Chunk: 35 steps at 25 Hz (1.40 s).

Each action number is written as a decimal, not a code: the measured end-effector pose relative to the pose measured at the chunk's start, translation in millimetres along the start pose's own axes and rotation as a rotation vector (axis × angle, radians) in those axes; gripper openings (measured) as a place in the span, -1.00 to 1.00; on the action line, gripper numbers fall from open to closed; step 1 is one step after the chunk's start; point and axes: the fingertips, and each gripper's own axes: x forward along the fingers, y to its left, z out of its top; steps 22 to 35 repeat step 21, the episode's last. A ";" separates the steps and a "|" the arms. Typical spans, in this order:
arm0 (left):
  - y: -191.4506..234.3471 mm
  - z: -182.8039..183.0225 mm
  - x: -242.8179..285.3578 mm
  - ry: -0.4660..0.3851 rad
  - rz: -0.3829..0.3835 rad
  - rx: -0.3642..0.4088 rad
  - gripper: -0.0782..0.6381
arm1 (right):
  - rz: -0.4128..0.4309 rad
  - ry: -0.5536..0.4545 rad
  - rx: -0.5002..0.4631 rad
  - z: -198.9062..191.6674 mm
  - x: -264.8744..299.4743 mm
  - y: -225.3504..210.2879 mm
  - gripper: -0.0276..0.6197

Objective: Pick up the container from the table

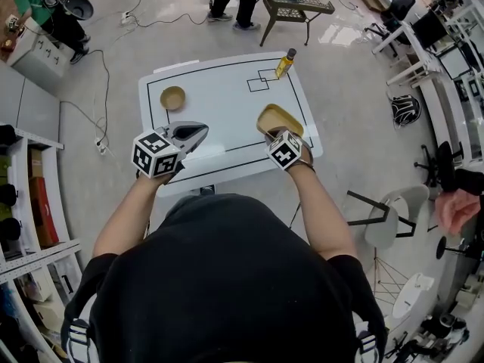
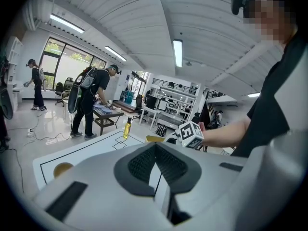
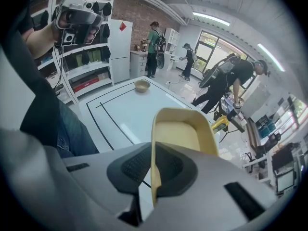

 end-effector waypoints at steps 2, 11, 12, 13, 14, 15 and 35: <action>-2.3 0.6 -1.5 -0.002 -0.001 0.000 -0.76 | -0.002 -0.001 -0.001 0.3 -3.2 0.6 -0.86; -18.1 -7.1 -3.8 -0.006 -0.012 -0.002 -0.76 | -0.005 -0.004 -0.004 -5.2 -12.7 9.8 -0.86; -18.1 -7.8 -5.3 -0.007 -0.010 -0.003 -0.76 | -0.003 -0.001 -0.003 -5.7 -13.3 11.3 -0.86; -17.8 -8.4 -7.1 -0.009 -0.007 -0.005 -0.76 | -0.001 0.003 -0.005 -6.3 -13.7 12.7 -0.86; -17.4 -8.9 -9.1 -0.011 -0.003 -0.007 -0.76 | 0.000 0.006 -0.008 -6.8 -14.2 13.8 -0.86; -17.2 -9.3 -11.1 -0.013 0.001 -0.009 -0.76 | 0.000 0.009 -0.011 -7.4 -14.9 14.6 -0.86; -19.9 -11.9 -23.6 -0.018 0.009 -0.010 -0.76 | -0.012 0.004 -0.019 -3.0 -21.9 19.6 -0.86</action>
